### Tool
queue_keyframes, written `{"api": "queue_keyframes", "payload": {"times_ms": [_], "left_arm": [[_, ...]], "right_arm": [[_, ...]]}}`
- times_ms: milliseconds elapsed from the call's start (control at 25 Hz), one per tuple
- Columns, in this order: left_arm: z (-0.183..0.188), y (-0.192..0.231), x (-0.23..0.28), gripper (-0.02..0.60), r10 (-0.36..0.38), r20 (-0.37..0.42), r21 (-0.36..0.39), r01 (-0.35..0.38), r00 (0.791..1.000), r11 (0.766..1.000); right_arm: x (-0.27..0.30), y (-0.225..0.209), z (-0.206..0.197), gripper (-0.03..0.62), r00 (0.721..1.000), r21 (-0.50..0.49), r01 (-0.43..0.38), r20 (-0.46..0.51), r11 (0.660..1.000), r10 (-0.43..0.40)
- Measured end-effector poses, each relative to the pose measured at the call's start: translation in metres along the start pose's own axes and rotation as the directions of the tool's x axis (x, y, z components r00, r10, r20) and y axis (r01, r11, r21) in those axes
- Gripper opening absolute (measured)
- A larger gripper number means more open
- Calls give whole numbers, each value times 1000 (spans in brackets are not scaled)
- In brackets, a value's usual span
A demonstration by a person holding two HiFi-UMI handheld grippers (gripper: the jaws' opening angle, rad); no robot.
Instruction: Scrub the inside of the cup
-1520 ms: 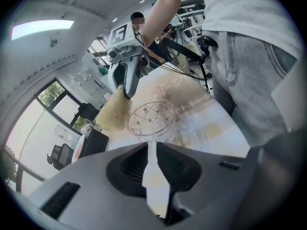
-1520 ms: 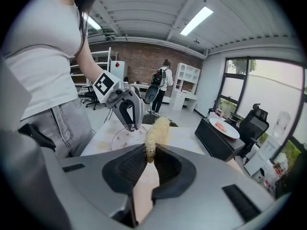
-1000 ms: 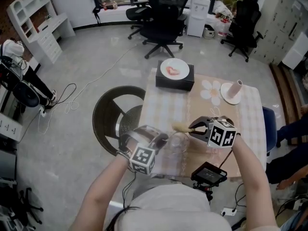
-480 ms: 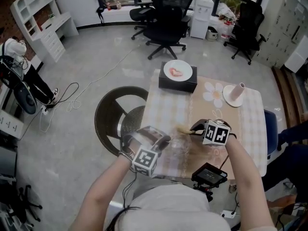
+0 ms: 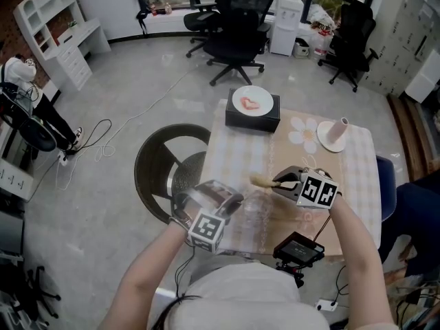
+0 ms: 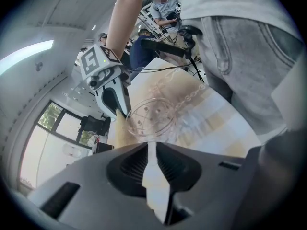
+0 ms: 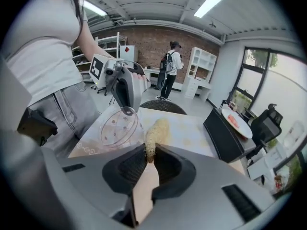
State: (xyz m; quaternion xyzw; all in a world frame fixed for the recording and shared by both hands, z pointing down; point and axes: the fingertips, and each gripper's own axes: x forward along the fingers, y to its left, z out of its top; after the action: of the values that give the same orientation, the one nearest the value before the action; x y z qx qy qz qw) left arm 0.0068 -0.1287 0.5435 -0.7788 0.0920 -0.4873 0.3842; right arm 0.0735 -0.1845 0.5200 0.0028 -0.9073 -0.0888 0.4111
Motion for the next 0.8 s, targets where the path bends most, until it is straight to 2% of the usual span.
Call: {"api": "queue_keyframes", "payload": {"times_ms": [320, 560, 800], "left_arm": [[0, -1, 1, 57, 1, -2, 8, -1, 1000, 1000], [1, -1, 3, 57, 6, 5, 23, -6, 1000, 1000], [-1, 4, 2, 57, 30, -19, 60, -29, 999, 998]], "right_arm": [[-24, 8, 29, 48, 999, -228, -9, -32, 974, 2], [-26, 16, 33, 48, 994, -333, -67, -101, 941, 35], [-14, 17, 30, 48, 973, -413, -160, -218, 896, 74]]}}
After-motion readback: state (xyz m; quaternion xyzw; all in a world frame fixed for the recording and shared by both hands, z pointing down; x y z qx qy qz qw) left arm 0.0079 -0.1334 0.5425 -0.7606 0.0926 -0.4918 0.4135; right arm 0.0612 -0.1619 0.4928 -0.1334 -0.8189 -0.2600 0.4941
